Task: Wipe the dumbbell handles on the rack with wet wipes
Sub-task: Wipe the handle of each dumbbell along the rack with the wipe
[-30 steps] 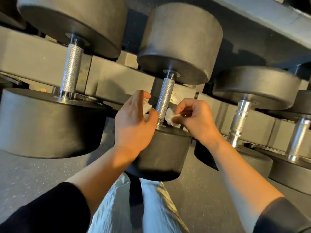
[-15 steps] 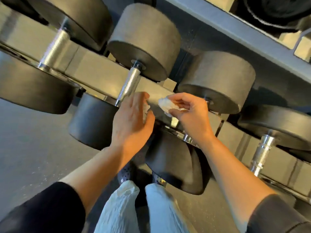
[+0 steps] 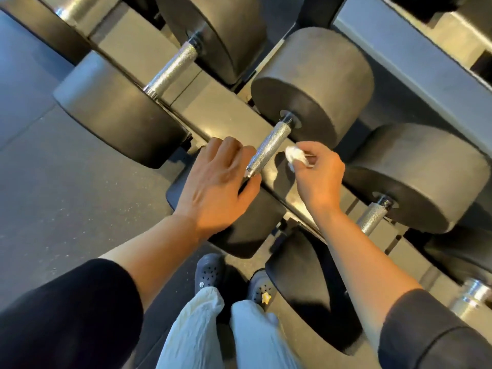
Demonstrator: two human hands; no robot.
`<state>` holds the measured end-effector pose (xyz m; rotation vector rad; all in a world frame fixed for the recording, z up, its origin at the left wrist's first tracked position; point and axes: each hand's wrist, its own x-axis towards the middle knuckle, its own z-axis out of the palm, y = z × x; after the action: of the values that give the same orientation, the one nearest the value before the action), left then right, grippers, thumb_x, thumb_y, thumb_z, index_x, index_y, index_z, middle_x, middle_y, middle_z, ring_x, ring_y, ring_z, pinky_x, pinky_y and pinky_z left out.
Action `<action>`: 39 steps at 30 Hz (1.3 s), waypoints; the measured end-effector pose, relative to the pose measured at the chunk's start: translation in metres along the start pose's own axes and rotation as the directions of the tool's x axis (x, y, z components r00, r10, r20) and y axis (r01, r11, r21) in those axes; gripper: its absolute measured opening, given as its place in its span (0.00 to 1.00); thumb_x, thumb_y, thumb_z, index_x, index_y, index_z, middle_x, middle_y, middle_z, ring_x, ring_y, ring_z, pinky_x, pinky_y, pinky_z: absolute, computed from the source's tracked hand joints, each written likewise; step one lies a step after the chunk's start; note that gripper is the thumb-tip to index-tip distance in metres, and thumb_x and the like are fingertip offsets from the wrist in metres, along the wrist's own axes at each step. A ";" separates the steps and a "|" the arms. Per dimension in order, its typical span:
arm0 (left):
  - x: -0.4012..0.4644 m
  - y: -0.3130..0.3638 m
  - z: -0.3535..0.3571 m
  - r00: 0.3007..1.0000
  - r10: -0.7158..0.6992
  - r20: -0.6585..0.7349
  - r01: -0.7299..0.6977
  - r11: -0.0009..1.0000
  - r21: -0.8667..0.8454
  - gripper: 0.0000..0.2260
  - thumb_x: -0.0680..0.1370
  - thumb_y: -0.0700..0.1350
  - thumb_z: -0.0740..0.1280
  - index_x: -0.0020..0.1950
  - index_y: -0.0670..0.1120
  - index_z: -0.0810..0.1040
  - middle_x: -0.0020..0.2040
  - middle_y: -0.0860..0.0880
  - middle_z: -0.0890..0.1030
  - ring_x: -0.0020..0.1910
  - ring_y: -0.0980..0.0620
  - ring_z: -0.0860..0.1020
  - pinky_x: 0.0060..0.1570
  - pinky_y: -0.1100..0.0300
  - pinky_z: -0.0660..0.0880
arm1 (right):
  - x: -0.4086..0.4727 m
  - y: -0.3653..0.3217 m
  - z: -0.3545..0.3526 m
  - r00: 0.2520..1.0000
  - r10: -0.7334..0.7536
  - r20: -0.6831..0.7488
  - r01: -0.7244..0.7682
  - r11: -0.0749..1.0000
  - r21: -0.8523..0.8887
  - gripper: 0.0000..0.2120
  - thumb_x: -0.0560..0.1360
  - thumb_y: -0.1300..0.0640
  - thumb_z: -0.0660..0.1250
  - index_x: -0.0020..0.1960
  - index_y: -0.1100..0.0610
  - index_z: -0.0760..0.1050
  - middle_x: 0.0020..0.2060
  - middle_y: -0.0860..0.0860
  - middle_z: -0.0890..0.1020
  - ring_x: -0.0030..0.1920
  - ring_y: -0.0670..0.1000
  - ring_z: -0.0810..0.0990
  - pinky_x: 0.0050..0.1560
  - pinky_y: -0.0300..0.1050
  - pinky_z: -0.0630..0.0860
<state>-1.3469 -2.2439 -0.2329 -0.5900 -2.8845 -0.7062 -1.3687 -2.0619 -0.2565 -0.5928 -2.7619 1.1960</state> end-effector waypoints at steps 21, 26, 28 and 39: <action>0.003 0.003 -0.005 0.995 -0.072 0.075 0.073 0.997 -0.004 0.19 0.77 0.54 0.58 0.60 0.43 0.76 0.51 0.45 0.76 0.48 0.49 0.69 0.47 0.60 0.66 | -0.012 -0.011 0.018 0.999 -0.031 0.011 0.030 0.998 0.061 0.14 0.69 0.66 0.70 0.53 0.56 0.76 0.46 0.46 0.79 0.47 0.41 0.75 0.45 0.21 0.67; 0.002 0.003 -0.006 0.997 -0.063 0.039 0.064 0.998 -0.029 0.19 0.78 0.54 0.59 0.60 0.42 0.75 0.51 0.45 0.75 0.48 0.49 0.68 0.48 0.60 0.65 | 0.009 -0.022 0.014 0.972 -0.147 -0.184 0.154 0.988 0.019 0.11 0.71 0.64 0.69 0.53 0.58 0.77 0.49 0.48 0.79 0.49 0.41 0.74 0.50 0.24 0.67; 0.002 0.004 -0.006 0.998 -0.059 0.025 0.060 0.998 -0.035 0.18 0.78 0.53 0.59 0.59 0.42 0.75 0.50 0.44 0.75 0.47 0.49 0.68 0.48 0.59 0.65 | 0.010 -0.025 0.018 0.977 -0.182 -0.112 0.188 0.981 0.045 0.10 0.70 0.66 0.70 0.50 0.58 0.78 0.48 0.49 0.78 0.47 0.41 0.73 0.50 0.23 0.66; 0.003 0.005 -0.008 0.996 -0.062 0.062 0.062 0.998 0.012 0.20 0.79 0.54 0.58 0.58 0.41 0.77 0.50 0.43 0.75 0.48 0.48 0.68 0.51 0.59 0.64 | -0.017 -0.020 0.019 0.913 -0.077 0.400 -0.045 0.957 0.288 0.11 0.64 0.70 0.72 0.42 0.56 0.80 0.39 0.42 0.77 0.42 0.42 0.78 0.44 0.31 0.73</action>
<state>-1.3475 -2.2424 -0.2231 -0.5325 -2.9736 -0.6929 -1.3635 -2.0937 -0.2536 -0.3154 -2.8004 1.8702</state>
